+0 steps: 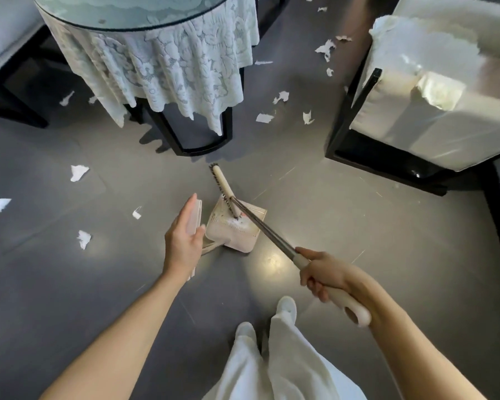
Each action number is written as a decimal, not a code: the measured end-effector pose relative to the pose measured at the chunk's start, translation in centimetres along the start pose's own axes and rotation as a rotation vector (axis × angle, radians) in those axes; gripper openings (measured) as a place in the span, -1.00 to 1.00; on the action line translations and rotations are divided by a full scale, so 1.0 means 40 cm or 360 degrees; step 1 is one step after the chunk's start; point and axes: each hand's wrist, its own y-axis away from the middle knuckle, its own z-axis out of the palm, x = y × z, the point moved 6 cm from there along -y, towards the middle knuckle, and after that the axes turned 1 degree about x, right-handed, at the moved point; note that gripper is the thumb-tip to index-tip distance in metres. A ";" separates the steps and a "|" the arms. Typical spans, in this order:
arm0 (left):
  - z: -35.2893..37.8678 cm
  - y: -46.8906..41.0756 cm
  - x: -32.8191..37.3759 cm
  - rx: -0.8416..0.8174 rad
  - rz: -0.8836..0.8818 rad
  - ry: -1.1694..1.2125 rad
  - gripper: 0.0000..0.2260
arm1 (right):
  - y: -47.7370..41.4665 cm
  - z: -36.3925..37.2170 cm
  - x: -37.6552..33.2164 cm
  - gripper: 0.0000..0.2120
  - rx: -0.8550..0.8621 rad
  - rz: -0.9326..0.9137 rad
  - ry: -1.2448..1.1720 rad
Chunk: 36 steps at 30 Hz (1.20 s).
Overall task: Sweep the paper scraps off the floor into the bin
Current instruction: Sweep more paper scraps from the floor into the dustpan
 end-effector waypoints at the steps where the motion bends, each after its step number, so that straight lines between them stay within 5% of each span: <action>1: 0.013 -0.027 0.025 0.0001 0.0040 0.0023 -0.42 | 0.002 -0.024 -0.014 -0.44 0.0037 -0.0019 -0.0078; 6: 0.087 -0.211 0.141 0.0011 0.0220 0.0075 -0.43 | 0.015 -0.164 -0.123 -0.34 0.0191 -0.0162 -0.0366; 13: 0.269 -0.526 0.347 0.0048 0.0408 0.0155 -0.44 | -0.061 -0.465 -0.361 -0.55 0.0459 -0.0441 -0.0520; 16: 0.340 -0.672 0.440 0.0126 0.0416 0.0165 -0.43 | -0.118 -0.616 -0.483 -0.41 0.0503 -0.0480 -0.0610; 36: 0.822 -1.899 0.831 0.0058 0.0667 0.0240 -0.40 | -0.707 -1.448 -1.479 -0.35 0.0439 -0.0684 -0.0991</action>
